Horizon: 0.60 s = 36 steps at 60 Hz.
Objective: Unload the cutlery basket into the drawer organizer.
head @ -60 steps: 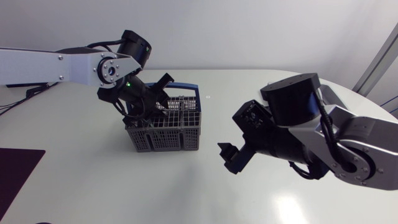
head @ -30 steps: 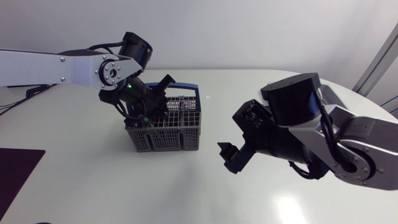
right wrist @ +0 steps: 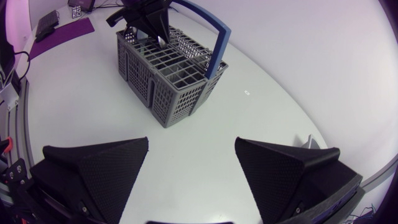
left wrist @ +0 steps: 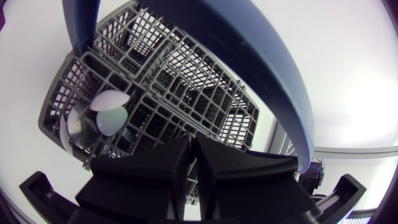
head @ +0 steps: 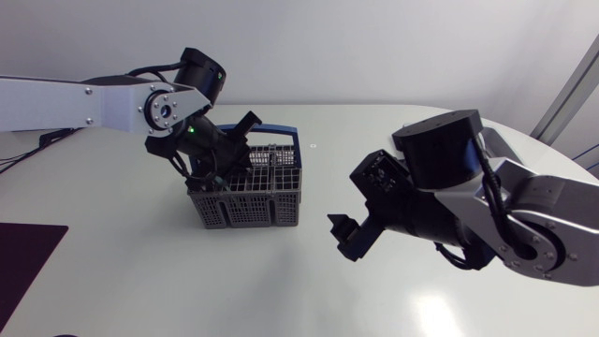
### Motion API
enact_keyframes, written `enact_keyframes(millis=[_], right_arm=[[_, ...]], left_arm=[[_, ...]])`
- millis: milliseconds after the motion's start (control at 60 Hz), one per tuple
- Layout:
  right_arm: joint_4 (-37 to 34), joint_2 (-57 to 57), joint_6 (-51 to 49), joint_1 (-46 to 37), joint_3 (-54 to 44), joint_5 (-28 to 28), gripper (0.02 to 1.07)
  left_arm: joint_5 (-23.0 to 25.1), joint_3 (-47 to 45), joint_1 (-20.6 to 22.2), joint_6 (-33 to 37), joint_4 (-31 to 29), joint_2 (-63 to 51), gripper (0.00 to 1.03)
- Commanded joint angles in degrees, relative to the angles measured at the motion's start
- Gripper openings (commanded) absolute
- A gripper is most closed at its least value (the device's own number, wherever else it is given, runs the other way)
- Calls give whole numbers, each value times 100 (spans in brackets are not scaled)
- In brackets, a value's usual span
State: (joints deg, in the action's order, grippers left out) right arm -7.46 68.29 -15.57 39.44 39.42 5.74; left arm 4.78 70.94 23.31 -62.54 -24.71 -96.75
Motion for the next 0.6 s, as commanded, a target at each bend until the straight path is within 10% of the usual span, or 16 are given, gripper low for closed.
enact_keyframes(millis=[0, 583], right_arm=[[26, 9, 90, 46, -127, 15, 102], [-71, -106, 90, 73, -180, 24, 102]], left_arm=[[15, -177, -90, 67, 28, 262, 4], [428, -291, -143, -3, 28, 974, 4]])
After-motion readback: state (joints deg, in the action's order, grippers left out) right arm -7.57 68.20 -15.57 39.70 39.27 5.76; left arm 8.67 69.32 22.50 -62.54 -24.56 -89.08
